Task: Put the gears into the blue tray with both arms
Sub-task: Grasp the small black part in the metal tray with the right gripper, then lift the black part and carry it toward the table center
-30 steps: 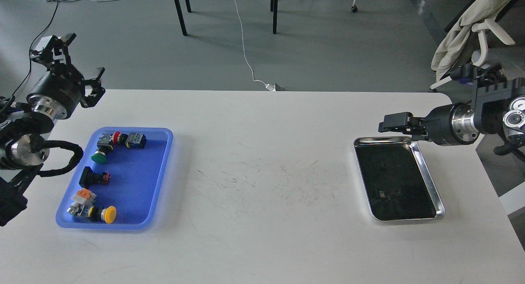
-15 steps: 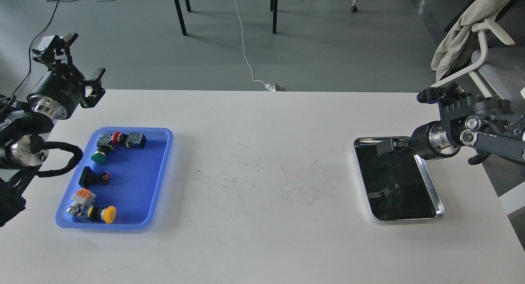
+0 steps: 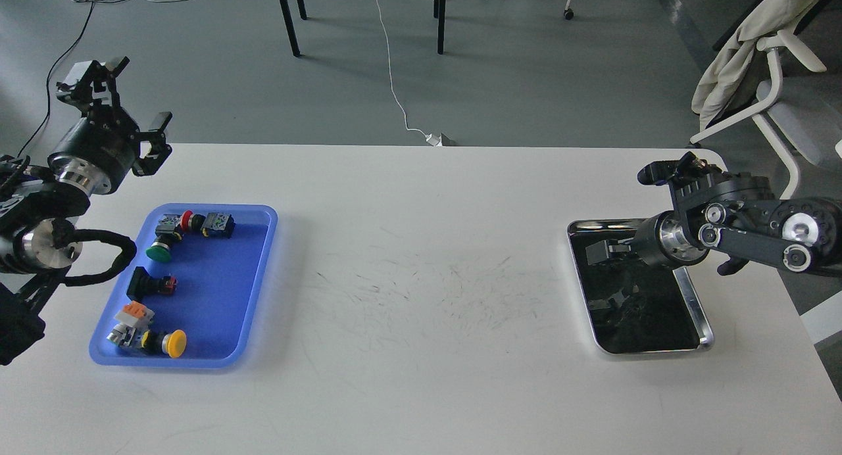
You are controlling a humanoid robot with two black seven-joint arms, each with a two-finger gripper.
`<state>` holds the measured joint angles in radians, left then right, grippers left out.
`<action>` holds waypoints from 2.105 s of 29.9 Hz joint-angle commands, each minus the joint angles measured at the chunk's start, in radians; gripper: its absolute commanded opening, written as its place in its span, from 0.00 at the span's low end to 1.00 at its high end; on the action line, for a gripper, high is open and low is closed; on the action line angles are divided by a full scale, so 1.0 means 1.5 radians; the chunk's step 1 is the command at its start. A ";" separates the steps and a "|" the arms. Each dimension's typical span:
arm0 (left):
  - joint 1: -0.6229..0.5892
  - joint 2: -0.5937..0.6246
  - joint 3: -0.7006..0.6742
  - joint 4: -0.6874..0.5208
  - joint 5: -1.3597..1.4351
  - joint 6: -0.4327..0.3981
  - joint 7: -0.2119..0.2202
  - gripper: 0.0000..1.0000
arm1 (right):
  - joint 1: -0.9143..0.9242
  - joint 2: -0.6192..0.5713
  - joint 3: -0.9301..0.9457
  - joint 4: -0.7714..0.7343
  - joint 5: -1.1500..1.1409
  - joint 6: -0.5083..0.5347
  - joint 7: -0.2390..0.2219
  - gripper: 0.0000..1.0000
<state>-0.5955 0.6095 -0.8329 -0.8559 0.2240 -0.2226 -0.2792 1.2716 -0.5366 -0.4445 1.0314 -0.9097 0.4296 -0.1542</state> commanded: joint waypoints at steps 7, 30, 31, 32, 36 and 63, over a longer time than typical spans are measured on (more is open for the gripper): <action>-0.001 0.001 0.000 0.000 0.000 0.000 0.001 0.98 | 0.000 0.003 -0.017 -0.009 -0.005 0.001 0.001 0.72; -0.001 -0.002 0.000 0.000 0.000 0.001 0.000 0.98 | 0.000 0.028 -0.037 -0.038 -0.004 0.002 0.006 0.33; -0.001 -0.002 0.000 0.000 0.000 0.001 0.000 0.98 | 0.000 0.028 -0.037 -0.039 -0.005 0.001 0.006 0.28; -0.001 -0.003 0.000 0.000 0.000 0.001 0.000 0.98 | 0.000 0.028 -0.037 -0.039 -0.005 0.001 0.006 0.24; -0.001 -0.003 0.000 0.000 0.000 0.001 0.000 0.98 | 0.004 0.028 -0.037 -0.039 -0.004 0.002 0.007 0.13; -0.001 -0.003 0.000 0.000 0.000 0.003 0.000 0.98 | 0.273 -0.010 -0.031 0.232 0.158 -0.011 0.007 0.03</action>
<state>-0.5967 0.6042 -0.8330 -0.8556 0.2240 -0.2189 -0.2794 1.6513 -0.5757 -0.4961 1.3527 -0.7397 0.4188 -0.1442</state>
